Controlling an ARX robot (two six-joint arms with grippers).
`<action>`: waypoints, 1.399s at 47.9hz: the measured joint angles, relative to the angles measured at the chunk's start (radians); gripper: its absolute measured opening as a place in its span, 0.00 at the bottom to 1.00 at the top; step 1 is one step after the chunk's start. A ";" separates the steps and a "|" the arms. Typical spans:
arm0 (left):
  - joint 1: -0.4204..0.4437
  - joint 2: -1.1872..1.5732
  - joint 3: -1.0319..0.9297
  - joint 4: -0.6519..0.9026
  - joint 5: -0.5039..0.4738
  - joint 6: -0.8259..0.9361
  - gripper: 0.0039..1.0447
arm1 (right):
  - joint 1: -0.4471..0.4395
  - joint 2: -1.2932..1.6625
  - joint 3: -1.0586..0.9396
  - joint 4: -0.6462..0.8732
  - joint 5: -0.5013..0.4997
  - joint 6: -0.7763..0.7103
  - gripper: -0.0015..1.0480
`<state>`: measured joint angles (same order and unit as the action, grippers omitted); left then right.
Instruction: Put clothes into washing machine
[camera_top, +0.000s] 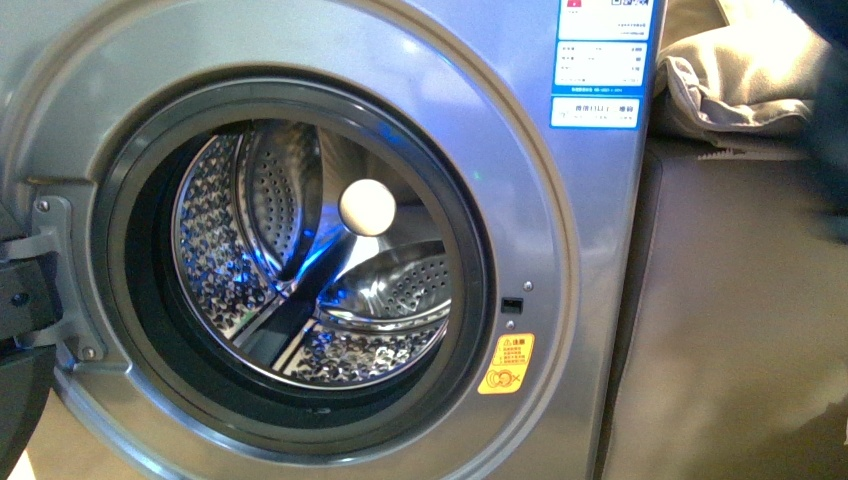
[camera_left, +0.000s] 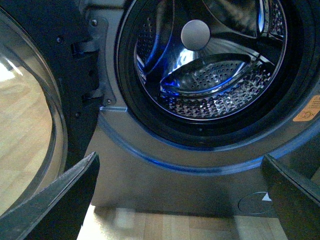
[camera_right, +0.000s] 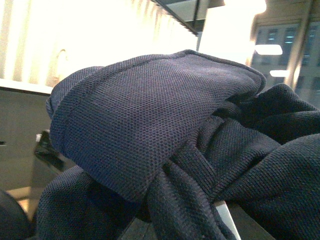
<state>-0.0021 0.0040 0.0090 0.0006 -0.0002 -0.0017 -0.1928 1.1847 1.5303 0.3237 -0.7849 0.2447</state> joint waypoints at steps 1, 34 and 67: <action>0.000 0.000 0.000 0.000 0.000 0.000 0.94 | 0.022 0.003 0.011 -0.002 -0.013 0.011 0.11; 0.000 0.000 0.000 0.000 0.000 0.000 0.94 | 0.222 0.232 0.092 0.153 -0.156 0.338 0.11; 0.000 0.000 0.000 0.000 0.000 0.000 0.94 | 0.219 0.222 0.085 0.134 -0.156 0.317 0.11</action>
<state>-0.0021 0.0040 0.0090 0.0006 -0.0002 -0.0017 0.0261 1.4067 1.6154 0.4576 -0.9413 0.5621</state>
